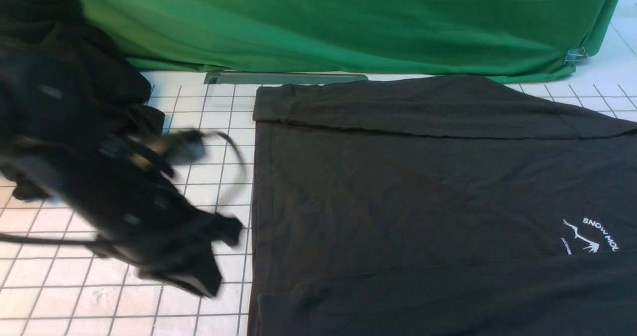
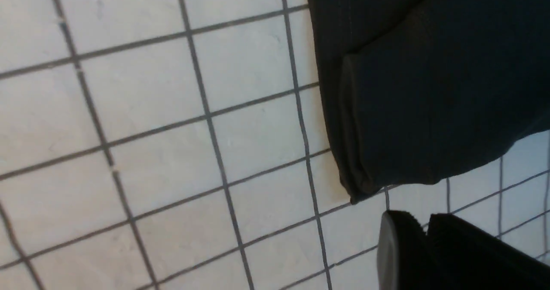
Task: Fold a long-sleeved shirt over a white checkered tablecloth.
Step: 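Grasp the left edge of the dark T-shirt lying flat on the table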
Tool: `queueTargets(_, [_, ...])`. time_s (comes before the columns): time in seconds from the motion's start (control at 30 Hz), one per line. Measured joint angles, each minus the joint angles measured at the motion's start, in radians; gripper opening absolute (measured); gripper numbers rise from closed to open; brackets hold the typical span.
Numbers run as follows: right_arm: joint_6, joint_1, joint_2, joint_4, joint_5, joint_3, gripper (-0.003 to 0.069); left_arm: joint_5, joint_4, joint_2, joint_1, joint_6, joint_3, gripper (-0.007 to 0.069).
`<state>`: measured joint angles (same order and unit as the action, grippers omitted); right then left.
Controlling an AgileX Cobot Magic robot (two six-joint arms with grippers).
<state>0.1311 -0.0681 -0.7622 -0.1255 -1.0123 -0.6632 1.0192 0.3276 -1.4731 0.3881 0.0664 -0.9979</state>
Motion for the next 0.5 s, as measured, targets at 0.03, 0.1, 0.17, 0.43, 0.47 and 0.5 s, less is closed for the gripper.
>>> queueTargets(0.03, [-0.001,0.000,0.000,0.000,0.008,0.000,0.0048,-0.032,-0.014,-0.026,0.040,0.013,0.000,0.0120])
queueTargets(0.1, [-0.001,0.000,0.000,0.000,0.016,0.000,0.0050,-0.106,-0.031,-0.092,0.100,0.026,-0.005,0.0179])
queueTargets(0.17, [-0.001,0.000,0.000,0.000,0.018,0.000,0.0051,-0.154,-0.041,-0.150,0.132,0.032,-0.019,0.0232])
queueTargets(0.43, [-0.005,0.000,0.000,-0.001,0.018,0.000,0.0069,-0.230,-0.061,-0.326,0.140,0.034,-0.090,0.0369])
queueTargets(0.47, [-0.005,0.000,0.000,-0.001,0.018,0.000,0.0070,-0.230,-0.059,-0.329,0.140,0.034,-0.091,0.0370])
queueTargets(0.5, [-0.005,0.000,0.000,-0.001,0.018,0.000,0.0075,-0.236,-0.056,-0.345,0.140,0.034,-0.092,0.0370])
